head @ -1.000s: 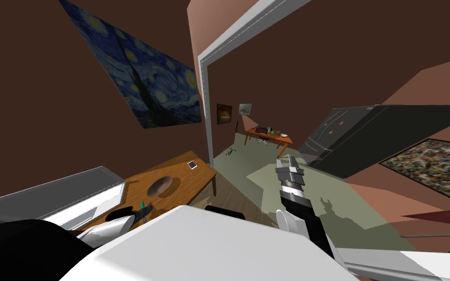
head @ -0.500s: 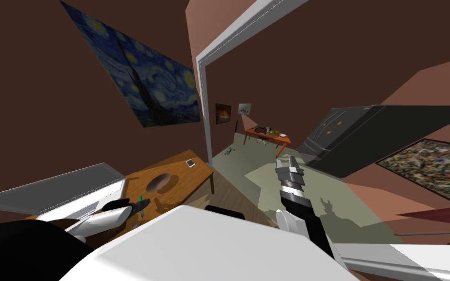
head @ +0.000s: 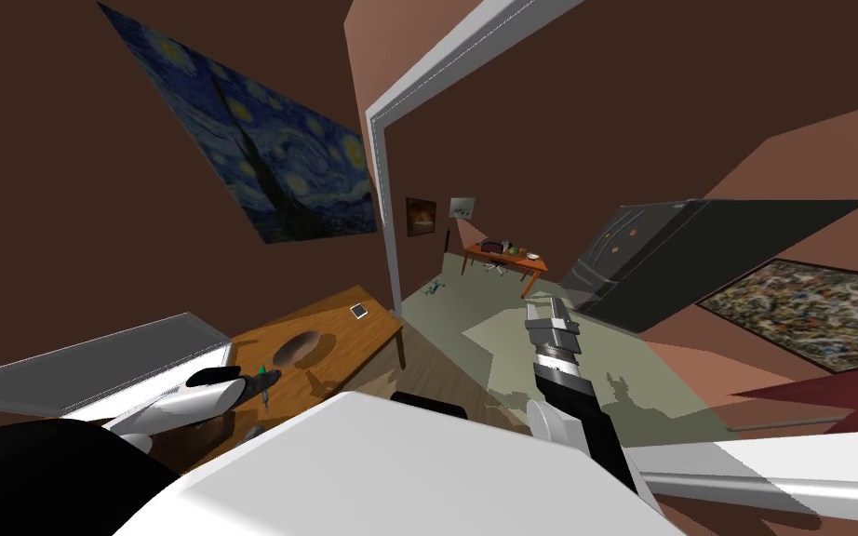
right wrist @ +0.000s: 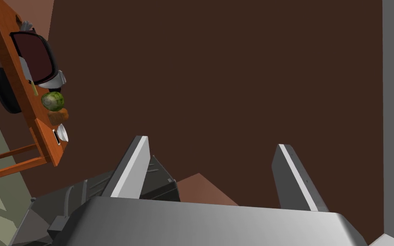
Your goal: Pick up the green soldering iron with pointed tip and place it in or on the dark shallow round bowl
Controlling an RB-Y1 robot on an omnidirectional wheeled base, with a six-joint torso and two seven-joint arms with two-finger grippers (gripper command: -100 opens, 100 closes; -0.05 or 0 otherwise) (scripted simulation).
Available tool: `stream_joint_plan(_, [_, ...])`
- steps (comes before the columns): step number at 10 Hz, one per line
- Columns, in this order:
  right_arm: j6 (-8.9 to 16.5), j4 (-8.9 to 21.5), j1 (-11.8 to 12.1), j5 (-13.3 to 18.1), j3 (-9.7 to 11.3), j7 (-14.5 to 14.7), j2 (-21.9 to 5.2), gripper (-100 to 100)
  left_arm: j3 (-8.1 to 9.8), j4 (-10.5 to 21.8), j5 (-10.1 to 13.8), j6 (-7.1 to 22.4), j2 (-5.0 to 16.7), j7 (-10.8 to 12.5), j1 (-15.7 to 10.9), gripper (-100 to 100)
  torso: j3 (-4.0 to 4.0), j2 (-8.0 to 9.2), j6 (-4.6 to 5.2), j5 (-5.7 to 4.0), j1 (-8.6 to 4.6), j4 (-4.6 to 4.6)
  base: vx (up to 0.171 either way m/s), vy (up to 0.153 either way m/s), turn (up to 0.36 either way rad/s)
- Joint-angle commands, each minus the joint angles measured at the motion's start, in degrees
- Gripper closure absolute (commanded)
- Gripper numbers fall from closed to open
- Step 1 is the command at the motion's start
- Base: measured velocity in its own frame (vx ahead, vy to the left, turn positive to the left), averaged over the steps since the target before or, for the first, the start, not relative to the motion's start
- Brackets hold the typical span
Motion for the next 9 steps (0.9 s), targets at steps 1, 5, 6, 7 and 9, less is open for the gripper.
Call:
stream_joint_plan(1, [0.0,0.0,0.0,0.0,0.0,0.0,0.0,0,0.86,-0.2,1.5,1.8,0.8,0.1,0.1,100,0.00,0.00,0.00,0.00,0.00,0.00,-0.007,0.036,-0.161])
stream_joint_plan(5, [0.0,0.0,0.0,0.0,0.0,0.0,0.0,0,3.12,0.0,5.9,5.7,1.7,0.1,0.8,100,-0.06,-0.15,0.07,0.18,0.63,0.01,0.008,0.109,-0.204])
stream_joint_plan(6, [0.0,0.0,0.0,0.0,0.0,0.0,0.0,0,3.57,0.1,6.8,6.5,1.8,0.1,0.9,100,-0.09,-0.20,0.02,0.20,0.69,0.00,0.023,0.107,-0.176])
stream_joint_plan(7, [0.0,0.0,0.0,0.0,0.0,0.0,0.0,0,4.46,0.2,8.5,8.0,1.9,0.1,1.2,100,-0.10,-0.21,0.02,0.22,0.63,0.00,0.010,0.114,-0.280])
stream_joint_plan(9, [0.0,0.0,0.0,0.0,0.0,0.0,0.0,0,5.65,0.4,10.8,10.0,2.1,0.2,1.6,100,-0.06,-0.15,0.04,0.23,0.70,0.03,-0.003,0.138,-0.236])
